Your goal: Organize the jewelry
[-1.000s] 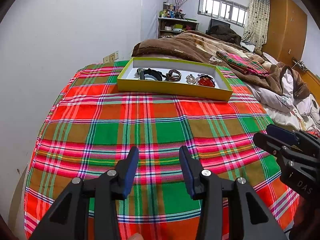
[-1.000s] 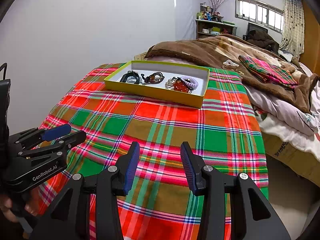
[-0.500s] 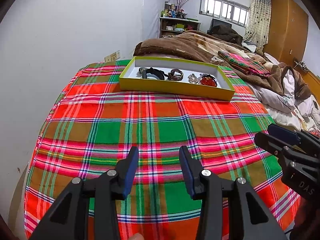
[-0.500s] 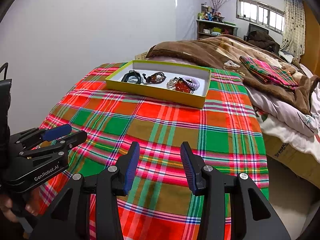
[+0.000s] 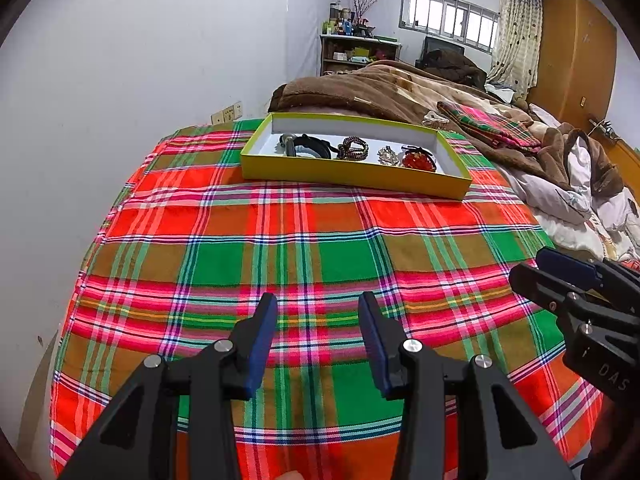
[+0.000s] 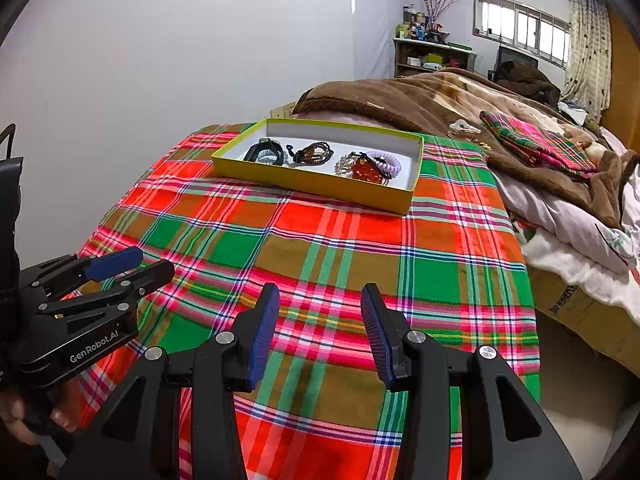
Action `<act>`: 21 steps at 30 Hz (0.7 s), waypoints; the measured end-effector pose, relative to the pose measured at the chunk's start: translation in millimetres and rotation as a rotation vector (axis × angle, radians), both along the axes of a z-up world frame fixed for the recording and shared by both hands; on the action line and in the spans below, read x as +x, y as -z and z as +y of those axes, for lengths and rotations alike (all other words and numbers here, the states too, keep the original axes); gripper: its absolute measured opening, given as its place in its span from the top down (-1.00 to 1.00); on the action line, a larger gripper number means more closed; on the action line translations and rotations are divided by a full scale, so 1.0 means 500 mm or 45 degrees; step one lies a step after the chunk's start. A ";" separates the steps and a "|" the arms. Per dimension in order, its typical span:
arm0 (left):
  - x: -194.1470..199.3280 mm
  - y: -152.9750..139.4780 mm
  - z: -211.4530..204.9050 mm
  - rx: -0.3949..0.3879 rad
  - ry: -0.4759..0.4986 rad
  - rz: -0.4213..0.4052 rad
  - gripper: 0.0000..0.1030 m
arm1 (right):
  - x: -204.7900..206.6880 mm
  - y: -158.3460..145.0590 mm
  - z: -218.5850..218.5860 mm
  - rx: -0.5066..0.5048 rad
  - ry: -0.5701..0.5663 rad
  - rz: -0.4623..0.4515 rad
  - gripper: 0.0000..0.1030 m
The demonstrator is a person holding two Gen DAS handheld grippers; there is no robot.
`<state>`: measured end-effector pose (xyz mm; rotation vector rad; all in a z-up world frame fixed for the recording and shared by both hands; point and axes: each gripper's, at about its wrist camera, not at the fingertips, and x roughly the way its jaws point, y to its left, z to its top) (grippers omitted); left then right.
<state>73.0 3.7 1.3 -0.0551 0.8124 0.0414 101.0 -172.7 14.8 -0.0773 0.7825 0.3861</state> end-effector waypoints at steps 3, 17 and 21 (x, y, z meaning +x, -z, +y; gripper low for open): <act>-0.003 -0.002 -0.001 0.008 -0.001 -0.006 0.15 | -0.002 0.001 0.001 0.000 0.000 -0.001 0.16; -0.003 0.004 -0.001 0.011 -0.012 0.011 0.15 | -0.004 0.001 -0.001 -0.004 0.003 0.000 0.16; -0.002 0.003 -0.003 0.014 -0.014 0.005 0.15 | -0.005 0.001 -0.003 -0.005 0.003 -0.001 0.16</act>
